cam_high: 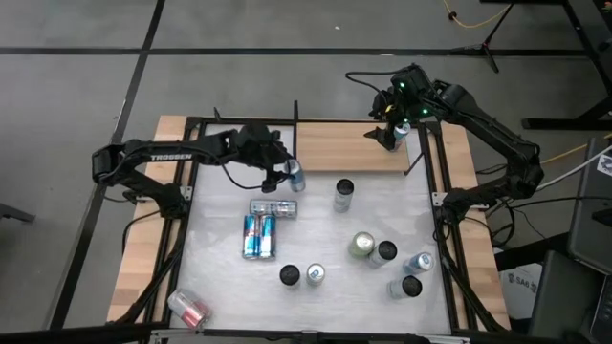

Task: Place canned beverage on shelf
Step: Put the blue soda can on the shelf aligned with the other blue soda cans

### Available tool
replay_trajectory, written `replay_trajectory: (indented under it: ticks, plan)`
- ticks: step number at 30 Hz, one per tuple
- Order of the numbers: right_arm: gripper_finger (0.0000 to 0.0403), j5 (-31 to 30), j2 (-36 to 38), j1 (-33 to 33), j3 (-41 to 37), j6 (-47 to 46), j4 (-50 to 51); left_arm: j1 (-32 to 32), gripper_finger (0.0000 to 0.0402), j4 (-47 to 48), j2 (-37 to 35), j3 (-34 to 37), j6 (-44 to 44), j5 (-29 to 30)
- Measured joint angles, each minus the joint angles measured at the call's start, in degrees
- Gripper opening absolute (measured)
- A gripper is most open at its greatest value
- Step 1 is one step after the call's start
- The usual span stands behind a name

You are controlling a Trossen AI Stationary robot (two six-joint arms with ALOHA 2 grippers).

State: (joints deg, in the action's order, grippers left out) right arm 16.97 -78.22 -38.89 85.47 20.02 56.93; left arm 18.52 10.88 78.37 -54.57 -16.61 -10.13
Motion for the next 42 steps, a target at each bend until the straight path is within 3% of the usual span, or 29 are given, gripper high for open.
replay_trajectory:
  ticks: [8, 19, 25, 34, 42]
  plan:
    - [0.0344, 0.0, 0.0, 0.0, 0.0, 0.0, 0.0, -3.2, 0.0221, -3.5, 0.1, -4.9, -0.4, -0.1]
    - [0.0344, 0.0, 0.0, 0.0, 0.0, 0.0, 0.0, -1.3, 0.0221, -8.0, 2.0, -12.4, -6.6, -0.1]
    - [0.0344, 0.0, 0.0, 0.0, 0.0, 0.0, 0.0, 1.4, 0.0221, -5.0, 10.2, -23.8, -11.1, -3.9]
    - [0.0344, 0.0, 0.0, 0.0, 0.0, 0.0, 0.0, 5.8, 0.0221, 7.1, 25.4, -42.7, -16.3, -9.3]
    - [0.0344, 0.0, 0.0, 0.0, 0.0, 0.0, 0.0, 8.0, 0.0221, 11.4, 34.3, -46.8, -18.6, -11.1]
